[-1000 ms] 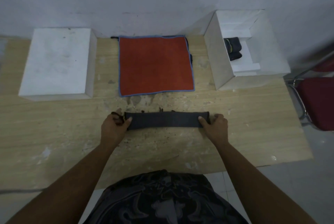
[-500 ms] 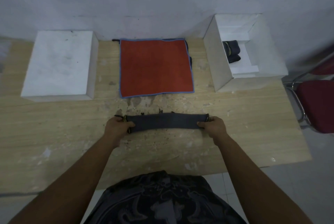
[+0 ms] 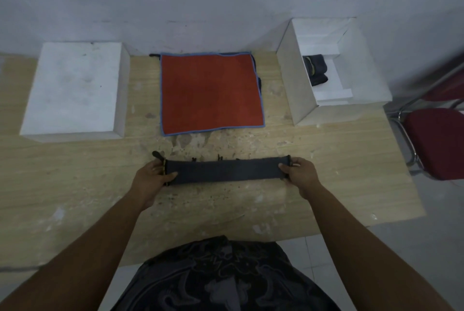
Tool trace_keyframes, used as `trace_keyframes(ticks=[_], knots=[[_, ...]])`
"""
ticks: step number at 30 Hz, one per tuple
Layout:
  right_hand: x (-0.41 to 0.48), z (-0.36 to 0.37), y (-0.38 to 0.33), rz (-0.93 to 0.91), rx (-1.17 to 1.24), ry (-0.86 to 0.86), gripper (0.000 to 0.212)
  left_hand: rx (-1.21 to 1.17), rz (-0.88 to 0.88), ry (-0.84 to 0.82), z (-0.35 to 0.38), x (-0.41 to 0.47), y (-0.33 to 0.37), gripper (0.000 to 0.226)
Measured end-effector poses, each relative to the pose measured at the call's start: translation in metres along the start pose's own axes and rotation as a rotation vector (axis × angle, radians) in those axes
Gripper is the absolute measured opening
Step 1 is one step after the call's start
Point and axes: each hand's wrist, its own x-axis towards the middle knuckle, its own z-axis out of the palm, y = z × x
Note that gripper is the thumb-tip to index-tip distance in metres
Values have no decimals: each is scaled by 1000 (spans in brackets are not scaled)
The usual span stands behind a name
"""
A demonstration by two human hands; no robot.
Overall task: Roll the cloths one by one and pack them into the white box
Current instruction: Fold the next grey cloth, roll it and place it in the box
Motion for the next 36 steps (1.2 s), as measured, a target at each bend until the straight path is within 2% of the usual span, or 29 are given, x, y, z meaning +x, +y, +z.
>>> trace_keyframes(ticks=[3,9,13,17,20,22,24,26,29,31,33,36], knots=[[-2,4,2,-33,-91,-11,15,20,-14,-23,-1,0,-5,59],[-19,22,-1,-162,-330,62,40,15,-39,-53,0,2,-8,53],[-35,38,-7,-363,-398,88,32,5,-31,-82,0,0,-10,43],[-45,61,-3,-458,-486,-28,27,-7,-40,-113,-2,-1,-8,36],[-47,76,7,-537,-563,-98,14,-8,-39,-128,0,-2,-6,37],[-49,79,11,-530,-506,-42,16,4,-37,-132,0,-2,-4,42],[-50,78,15,-523,-469,94,19,24,-39,-142,-1,-2,-4,40],[-52,78,17,-447,-488,173,34,34,-40,-155,-4,0,-5,40],[-53,83,13,-294,-462,161,61,37,-41,-169,-8,4,-6,49],[-52,88,10,-252,-467,164,71,38,-40,-183,-9,4,-6,52],[-50,94,6,-243,-445,172,71,41,-33,-194,-10,4,-5,50],[-51,105,-3,-267,-427,138,57,42,-23,-187,-12,5,-4,44]])
